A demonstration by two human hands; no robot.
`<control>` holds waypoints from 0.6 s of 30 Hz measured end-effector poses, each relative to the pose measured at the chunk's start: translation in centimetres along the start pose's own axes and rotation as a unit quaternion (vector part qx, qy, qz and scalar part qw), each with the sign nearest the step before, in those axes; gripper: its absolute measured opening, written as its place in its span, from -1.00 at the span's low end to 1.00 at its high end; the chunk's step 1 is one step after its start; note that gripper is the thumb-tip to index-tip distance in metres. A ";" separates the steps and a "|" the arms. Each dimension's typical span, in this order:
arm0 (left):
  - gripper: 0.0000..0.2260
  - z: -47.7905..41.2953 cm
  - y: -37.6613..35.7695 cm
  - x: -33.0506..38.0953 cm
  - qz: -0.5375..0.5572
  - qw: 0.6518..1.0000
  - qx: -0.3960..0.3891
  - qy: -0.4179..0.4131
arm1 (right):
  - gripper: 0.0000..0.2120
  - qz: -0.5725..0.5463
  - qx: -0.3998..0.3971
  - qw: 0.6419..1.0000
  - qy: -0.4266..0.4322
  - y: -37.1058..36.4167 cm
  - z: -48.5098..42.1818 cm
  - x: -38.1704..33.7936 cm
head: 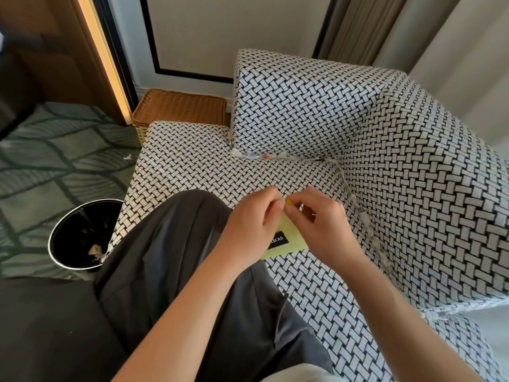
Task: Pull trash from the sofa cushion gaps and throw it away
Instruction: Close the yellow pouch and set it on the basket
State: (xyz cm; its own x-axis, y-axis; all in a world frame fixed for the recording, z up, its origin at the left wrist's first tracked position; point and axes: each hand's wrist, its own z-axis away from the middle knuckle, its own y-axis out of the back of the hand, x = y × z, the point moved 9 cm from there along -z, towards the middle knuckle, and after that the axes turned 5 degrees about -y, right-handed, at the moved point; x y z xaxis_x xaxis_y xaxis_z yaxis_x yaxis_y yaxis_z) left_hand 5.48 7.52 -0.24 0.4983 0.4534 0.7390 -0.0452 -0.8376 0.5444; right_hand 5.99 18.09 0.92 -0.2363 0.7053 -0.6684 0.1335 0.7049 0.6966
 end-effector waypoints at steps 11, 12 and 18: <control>-0.74 1.1 3.6 -1.7 -0.118 0.993 0.026 0.005 | -0.92 0.022 0.003 0.997 0.070 1.0 -0.5 -1.7; -0.69 1.5 4.2 -2.8 -0.118 0.992 0.033 0.027 | -0.91 0.014 0.020 0.998 0.057 1.8 -0.7 -1.3; -0.68 2.9 6.3 -5.0 -0.051 0.992 0.055 0.100 | -0.85 -0.052 0.075 0.995 0.038 2.6 -0.3 -1.9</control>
State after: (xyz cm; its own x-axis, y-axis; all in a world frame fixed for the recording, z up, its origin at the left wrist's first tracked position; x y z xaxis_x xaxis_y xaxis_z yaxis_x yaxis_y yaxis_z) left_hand 5.24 -0.89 -1.68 0.3136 0.5792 0.7524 0.0963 -0.8077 0.5817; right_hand 6.53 18.55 4.03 -0.3276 0.6245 -0.7090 0.2461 0.7809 0.5741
